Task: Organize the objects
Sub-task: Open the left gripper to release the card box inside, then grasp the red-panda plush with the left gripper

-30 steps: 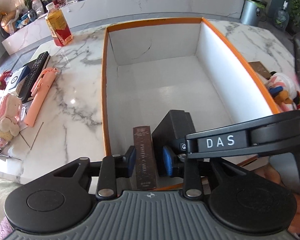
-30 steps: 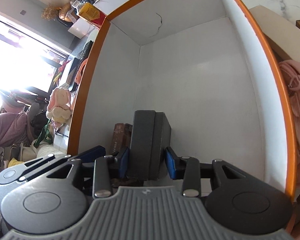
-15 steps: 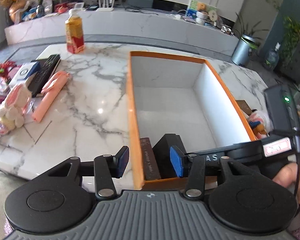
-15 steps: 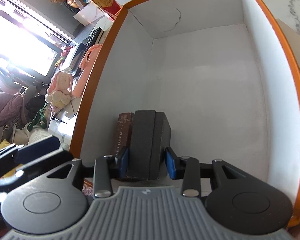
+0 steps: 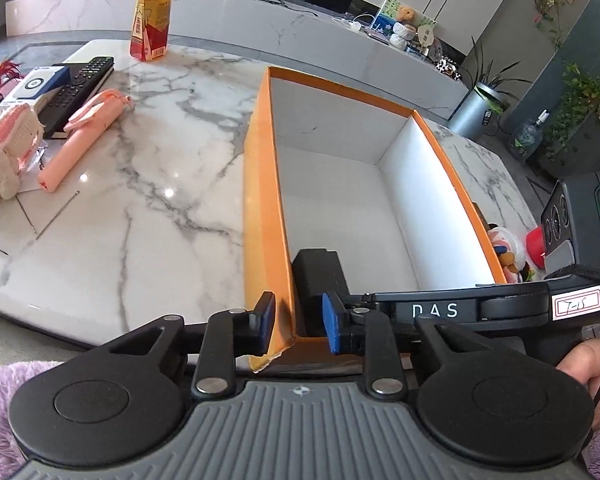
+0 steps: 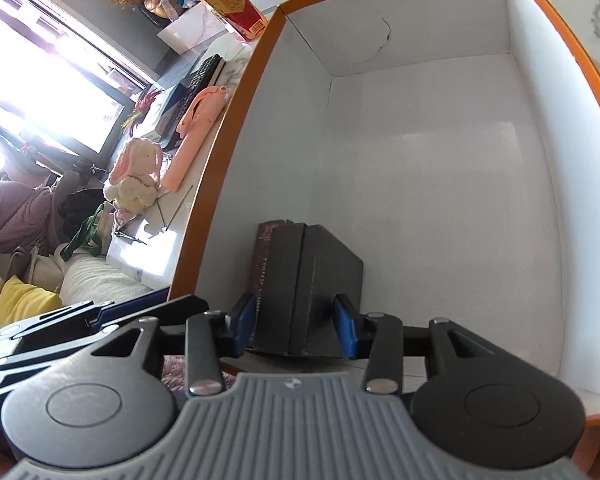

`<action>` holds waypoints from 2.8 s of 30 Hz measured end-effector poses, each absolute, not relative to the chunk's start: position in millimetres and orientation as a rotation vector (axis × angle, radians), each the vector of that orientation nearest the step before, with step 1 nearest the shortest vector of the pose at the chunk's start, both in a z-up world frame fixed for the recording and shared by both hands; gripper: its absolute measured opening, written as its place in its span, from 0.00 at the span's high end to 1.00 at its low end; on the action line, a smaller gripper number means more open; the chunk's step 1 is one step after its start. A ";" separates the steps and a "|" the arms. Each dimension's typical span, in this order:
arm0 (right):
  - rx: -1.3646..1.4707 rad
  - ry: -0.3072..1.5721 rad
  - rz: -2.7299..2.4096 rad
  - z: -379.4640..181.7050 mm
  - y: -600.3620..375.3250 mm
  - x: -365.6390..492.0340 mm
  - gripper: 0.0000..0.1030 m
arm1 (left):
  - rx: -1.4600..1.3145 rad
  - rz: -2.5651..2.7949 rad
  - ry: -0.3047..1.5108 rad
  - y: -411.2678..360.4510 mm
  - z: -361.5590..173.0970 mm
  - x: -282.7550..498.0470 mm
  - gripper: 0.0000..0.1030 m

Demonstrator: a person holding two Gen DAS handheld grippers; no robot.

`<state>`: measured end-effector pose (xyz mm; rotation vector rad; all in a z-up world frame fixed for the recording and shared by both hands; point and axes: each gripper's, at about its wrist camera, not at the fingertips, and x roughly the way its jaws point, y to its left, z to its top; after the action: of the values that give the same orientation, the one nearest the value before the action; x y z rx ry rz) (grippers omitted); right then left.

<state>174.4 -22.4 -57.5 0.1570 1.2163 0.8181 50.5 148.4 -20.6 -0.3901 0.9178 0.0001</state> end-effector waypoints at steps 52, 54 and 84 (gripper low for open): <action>0.104 0.805 0.502 21.6 -219.7 134.5 0.49 | -0.134 -0.336 0.758 -19.6 39.7 72.1 0.71; 0.074 0.833 0.472 14.3 -233.4 140.4 0.57 | -0.117 -0.369 0.784 -37.8 30.9 82.9 0.71; 0.240 1.020 0.354 -85.5 -315.1 214.3 0.64 | 0.146 -0.265 1.116 -131.9 -65.7 198.8 0.35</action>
<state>214.3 -315.1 -85.5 0.2396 1.0202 0.3539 198.8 -131.9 -65.7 0.1465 1.1163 -0.2645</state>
